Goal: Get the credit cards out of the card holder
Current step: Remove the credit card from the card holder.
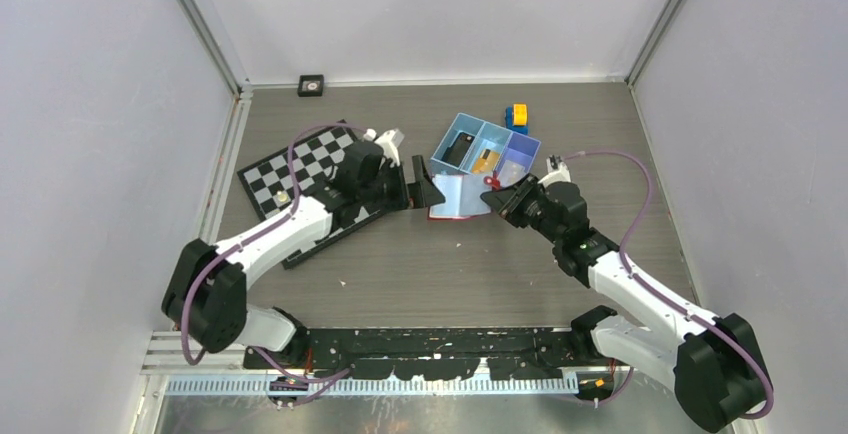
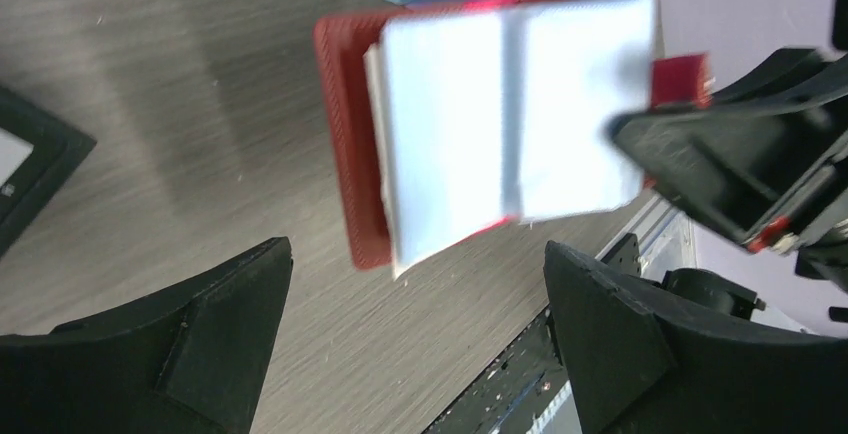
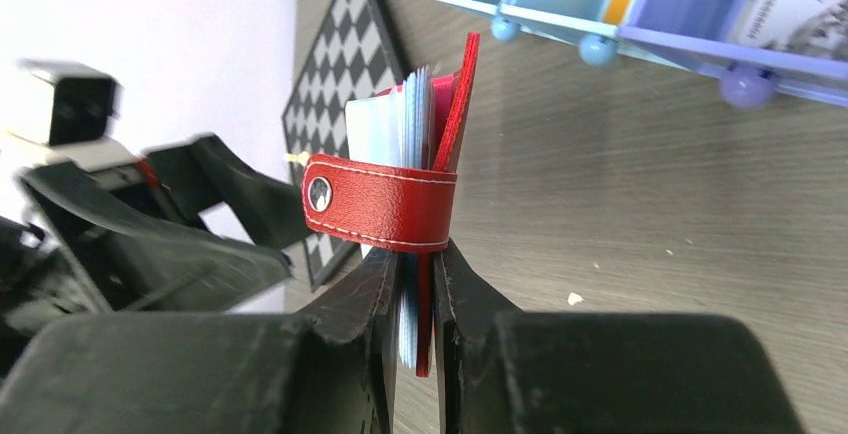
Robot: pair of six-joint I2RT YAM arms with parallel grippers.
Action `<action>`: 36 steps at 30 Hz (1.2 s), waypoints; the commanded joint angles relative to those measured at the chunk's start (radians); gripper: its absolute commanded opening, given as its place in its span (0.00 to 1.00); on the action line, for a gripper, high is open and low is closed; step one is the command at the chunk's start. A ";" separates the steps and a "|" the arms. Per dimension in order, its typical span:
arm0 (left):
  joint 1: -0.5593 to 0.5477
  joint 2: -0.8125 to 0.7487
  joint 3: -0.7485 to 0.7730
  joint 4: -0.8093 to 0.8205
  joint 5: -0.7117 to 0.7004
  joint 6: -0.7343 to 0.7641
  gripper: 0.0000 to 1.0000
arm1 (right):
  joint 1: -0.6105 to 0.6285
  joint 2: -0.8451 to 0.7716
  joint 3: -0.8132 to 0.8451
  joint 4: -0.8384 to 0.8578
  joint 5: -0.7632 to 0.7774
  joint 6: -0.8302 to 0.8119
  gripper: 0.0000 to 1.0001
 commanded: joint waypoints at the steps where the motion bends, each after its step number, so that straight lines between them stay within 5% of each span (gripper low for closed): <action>1: 0.000 -0.115 -0.118 0.169 -0.051 -0.056 1.00 | -0.004 0.002 -0.007 0.207 -0.014 0.038 0.00; 10: 0.009 -0.013 -0.299 0.621 0.124 -0.194 0.98 | -0.003 0.069 -0.070 0.387 -0.137 0.012 0.00; 15: 0.038 0.067 -0.356 0.876 0.201 -0.266 0.74 | -0.003 0.050 -0.076 0.409 -0.162 -0.009 0.01; 19: 0.050 0.097 -0.347 0.932 0.241 -0.273 0.44 | -0.003 0.064 -0.059 0.388 -0.178 -0.038 0.01; 27: 0.058 0.090 -0.357 0.950 0.242 -0.239 0.01 | 0.000 0.187 -0.024 0.411 -0.229 -0.059 0.05; 36: 0.023 0.143 -0.294 0.905 0.298 -0.232 0.00 | 0.046 0.287 0.029 0.400 -0.251 -0.095 0.12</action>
